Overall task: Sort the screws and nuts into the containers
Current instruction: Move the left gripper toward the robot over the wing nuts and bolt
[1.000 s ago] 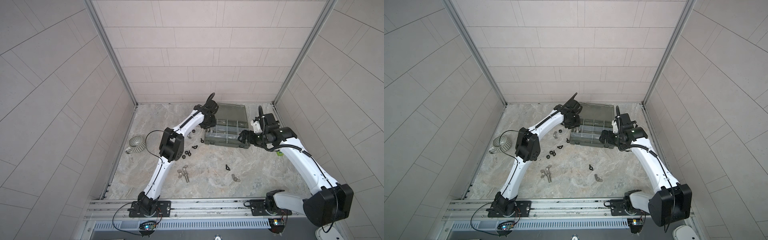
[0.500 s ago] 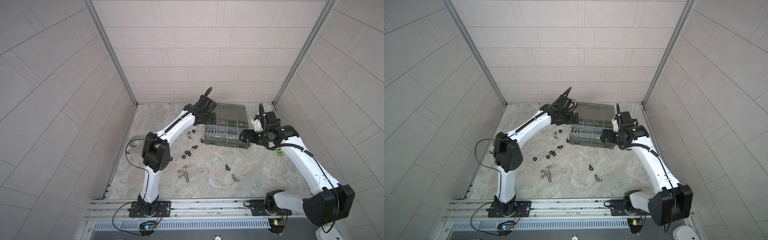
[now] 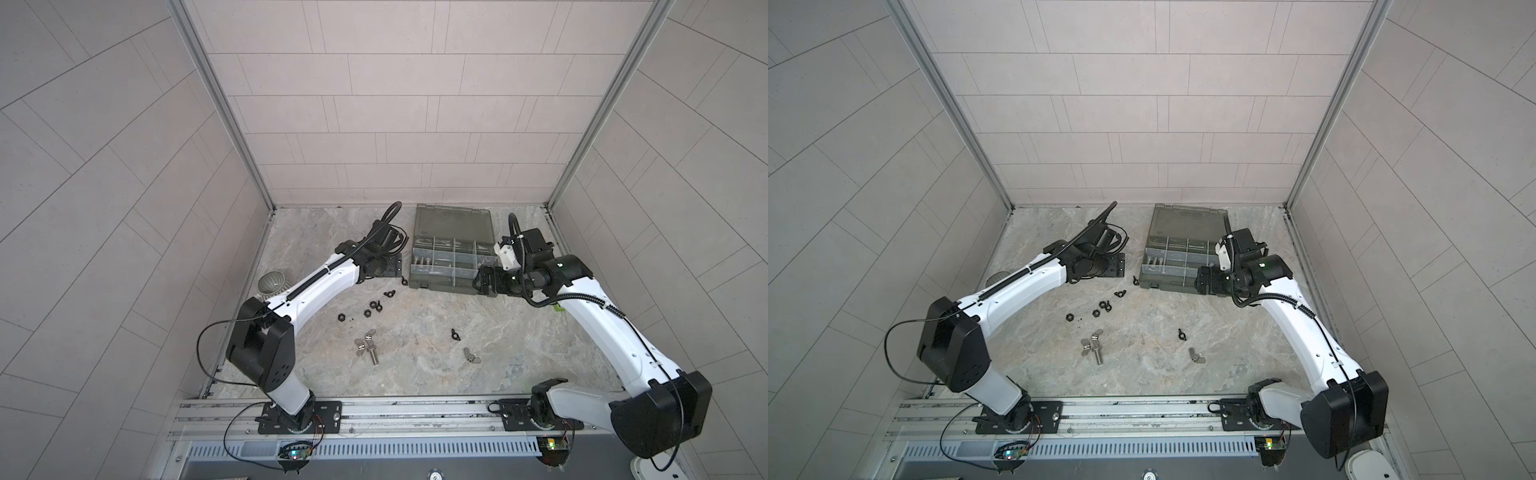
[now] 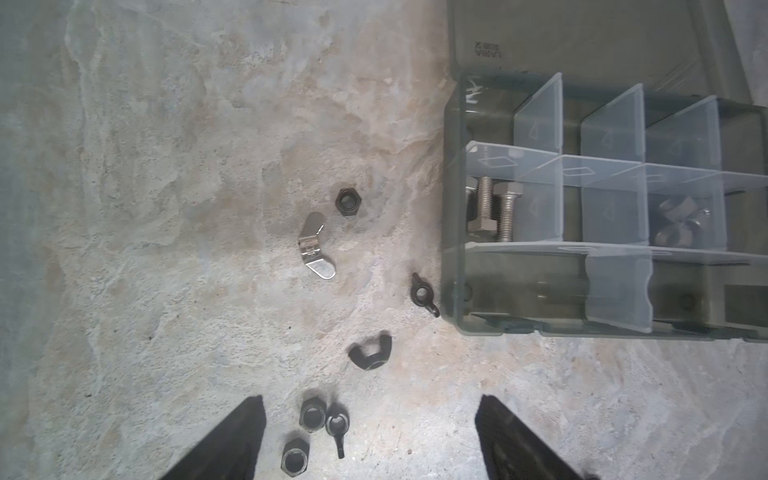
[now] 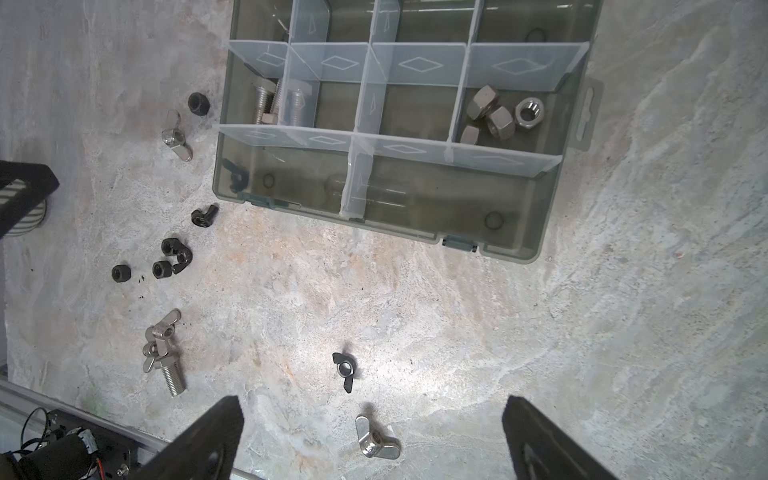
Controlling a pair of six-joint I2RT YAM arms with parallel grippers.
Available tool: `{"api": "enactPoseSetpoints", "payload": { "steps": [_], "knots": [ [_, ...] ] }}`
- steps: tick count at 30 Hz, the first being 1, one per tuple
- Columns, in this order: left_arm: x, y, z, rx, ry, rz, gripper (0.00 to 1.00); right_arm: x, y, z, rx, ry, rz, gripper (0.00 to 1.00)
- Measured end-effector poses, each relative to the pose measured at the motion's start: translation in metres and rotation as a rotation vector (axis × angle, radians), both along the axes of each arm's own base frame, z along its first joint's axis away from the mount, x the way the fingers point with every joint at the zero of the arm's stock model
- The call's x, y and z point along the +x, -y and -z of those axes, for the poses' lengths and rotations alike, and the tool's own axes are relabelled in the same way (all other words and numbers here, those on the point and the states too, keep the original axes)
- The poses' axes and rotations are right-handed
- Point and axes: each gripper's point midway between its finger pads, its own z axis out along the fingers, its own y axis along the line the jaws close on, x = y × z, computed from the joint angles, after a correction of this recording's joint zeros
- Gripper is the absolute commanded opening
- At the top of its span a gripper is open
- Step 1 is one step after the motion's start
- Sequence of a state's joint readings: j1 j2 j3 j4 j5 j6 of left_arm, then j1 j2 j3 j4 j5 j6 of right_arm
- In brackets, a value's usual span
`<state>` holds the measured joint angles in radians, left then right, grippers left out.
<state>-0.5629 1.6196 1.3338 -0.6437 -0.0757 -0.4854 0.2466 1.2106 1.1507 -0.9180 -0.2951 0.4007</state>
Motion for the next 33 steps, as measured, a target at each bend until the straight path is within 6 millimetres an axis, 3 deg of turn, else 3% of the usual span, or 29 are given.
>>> {"api": "enactPoseSetpoints", "payload": {
  "steps": [8,12,14,18,25,33],
  "knots": [
    [-0.008,-0.009,0.006,0.022,-0.047,-0.017,0.83,-0.006,-0.008,0.002,-0.006,-0.005,-0.026,0.99],
    [-0.021,-0.011,0.017,0.007,-0.095,-0.032,0.75,-0.011,-0.009,0.002,-0.007,-0.011,-0.025,0.99],
    [-0.034,-0.016,0.026,0.002,-0.130,-0.046,0.73,-0.013,-0.010,0.002,-0.007,-0.009,-0.030,0.99],
    [-0.081,-0.025,0.036,-0.003,-0.187,-0.069,0.71,-0.022,-0.013,0.008,-0.013,-0.020,-0.050,0.99],
    [-0.153,-0.012,0.032,-0.073,-0.180,-0.070,0.65,-0.041,-0.019,0.021,-0.030,-0.048,-0.093,0.99],
    [-0.201,-0.007,0.056,-0.031,-0.204,-0.106,0.63,-0.063,-0.014,0.020,-0.021,-0.020,-0.109,0.99]
  ]
}}
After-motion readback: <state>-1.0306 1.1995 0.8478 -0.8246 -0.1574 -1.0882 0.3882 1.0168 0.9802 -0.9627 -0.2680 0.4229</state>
